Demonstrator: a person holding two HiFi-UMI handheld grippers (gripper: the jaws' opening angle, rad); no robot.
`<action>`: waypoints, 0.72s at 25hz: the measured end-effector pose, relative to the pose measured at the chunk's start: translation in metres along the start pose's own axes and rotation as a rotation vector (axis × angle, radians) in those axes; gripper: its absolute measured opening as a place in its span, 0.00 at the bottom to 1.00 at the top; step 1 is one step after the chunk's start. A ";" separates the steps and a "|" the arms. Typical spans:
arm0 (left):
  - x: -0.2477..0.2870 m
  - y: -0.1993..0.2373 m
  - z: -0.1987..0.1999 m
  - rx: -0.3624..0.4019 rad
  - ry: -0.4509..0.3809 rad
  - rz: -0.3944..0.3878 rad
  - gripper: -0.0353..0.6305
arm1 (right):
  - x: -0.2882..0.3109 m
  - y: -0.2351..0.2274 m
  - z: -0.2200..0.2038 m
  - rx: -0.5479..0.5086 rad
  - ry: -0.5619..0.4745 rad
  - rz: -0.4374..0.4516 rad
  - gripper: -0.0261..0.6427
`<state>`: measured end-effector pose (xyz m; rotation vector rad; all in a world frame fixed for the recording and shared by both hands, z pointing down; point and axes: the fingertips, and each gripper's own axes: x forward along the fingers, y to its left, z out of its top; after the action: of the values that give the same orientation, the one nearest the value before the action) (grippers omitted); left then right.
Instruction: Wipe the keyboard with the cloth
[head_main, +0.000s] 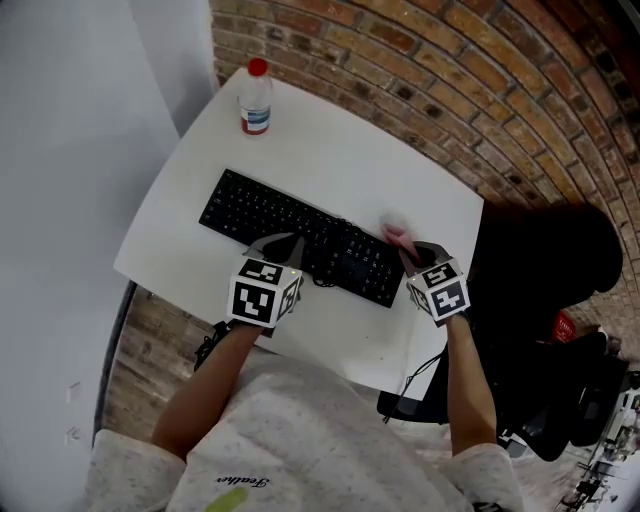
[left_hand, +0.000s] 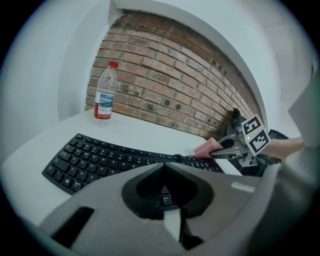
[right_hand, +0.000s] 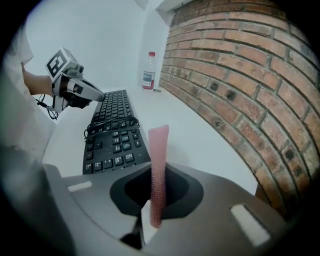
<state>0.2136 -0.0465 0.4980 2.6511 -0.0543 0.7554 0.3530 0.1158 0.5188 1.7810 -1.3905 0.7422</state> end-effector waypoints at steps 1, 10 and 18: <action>0.000 0.003 0.001 -0.002 0.000 -0.001 0.05 | 0.002 0.002 0.003 0.005 0.000 0.006 0.07; -0.007 0.029 0.010 -0.020 -0.013 -0.008 0.05 | 0.018 0.021 0.030 0.135 -0.021 0.073 0.07; -0.013 0.047 0.011 -0.036 -0.019 -0.019 0.05 | 0.028 0.027 0.050 0.344 -0.049 0.125 0.07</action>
<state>0.2017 -0.0947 0.4989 2.6213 -0.0475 0.7167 0.3340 0.0560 0.5191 1.9961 -1.4864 1.0629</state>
